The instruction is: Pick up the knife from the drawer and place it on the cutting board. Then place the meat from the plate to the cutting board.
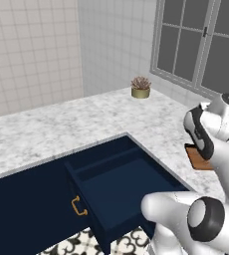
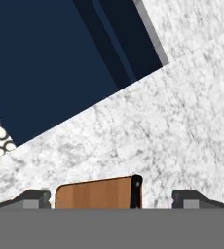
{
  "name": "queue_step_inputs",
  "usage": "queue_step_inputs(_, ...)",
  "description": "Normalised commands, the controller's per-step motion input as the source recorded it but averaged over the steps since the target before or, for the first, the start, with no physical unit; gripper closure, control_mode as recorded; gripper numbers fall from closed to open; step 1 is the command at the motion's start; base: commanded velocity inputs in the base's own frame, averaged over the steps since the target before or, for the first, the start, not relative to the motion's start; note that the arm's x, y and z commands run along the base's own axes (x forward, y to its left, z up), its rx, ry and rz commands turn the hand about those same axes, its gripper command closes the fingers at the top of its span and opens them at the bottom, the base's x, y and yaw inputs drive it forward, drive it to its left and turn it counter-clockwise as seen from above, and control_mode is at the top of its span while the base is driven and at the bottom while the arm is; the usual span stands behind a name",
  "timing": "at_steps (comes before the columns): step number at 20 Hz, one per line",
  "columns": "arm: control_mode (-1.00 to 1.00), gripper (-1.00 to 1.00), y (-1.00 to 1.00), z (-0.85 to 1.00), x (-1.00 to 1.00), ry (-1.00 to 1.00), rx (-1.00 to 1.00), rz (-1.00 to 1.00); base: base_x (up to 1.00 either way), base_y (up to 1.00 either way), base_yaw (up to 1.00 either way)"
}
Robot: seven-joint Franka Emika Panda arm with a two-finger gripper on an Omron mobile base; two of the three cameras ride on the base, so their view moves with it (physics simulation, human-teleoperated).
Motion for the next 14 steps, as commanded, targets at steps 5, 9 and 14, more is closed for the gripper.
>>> queue_step_inputs(5, -1.0, -1.0, 0.4, 0.28, -0.33, 0.0, -0.01, 0.19, 0.0, 0.0, 0.0)
queue_step_inputs(9, -1.0, -1.0, 0.72, 0.07, 0.0, 0.01, 0.0, -0.41, 0.0, 0.0, 0.0)
queue_step_inputs(14, -1.0, -1.0, 0.6, 0.0, 0.0, 0.06, 0.0, -0.81, 0.0, 0.0, 0.0)
